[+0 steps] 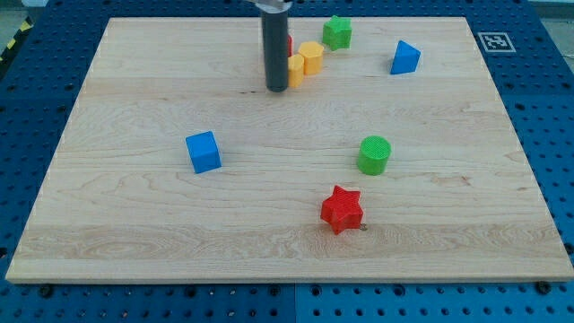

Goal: Push the red star bottom right to the yellow heart

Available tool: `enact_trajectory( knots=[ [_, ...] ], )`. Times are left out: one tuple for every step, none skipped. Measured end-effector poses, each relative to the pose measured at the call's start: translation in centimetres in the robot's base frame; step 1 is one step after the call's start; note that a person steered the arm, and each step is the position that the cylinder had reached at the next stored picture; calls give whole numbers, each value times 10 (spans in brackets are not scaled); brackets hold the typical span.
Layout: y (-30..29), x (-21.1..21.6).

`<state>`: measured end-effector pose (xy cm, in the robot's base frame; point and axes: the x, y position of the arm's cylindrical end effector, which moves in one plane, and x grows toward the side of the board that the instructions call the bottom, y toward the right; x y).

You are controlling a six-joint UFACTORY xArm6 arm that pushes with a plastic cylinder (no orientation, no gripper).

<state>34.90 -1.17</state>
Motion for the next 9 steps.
enact_trajectory(
  knots=[
    [0,7],
    [0,64],
    [0,106],
    [0,141],
    [0,176],
    [0,212],
    [7,244],
    [68,254],
    [103,254]
  ],
)
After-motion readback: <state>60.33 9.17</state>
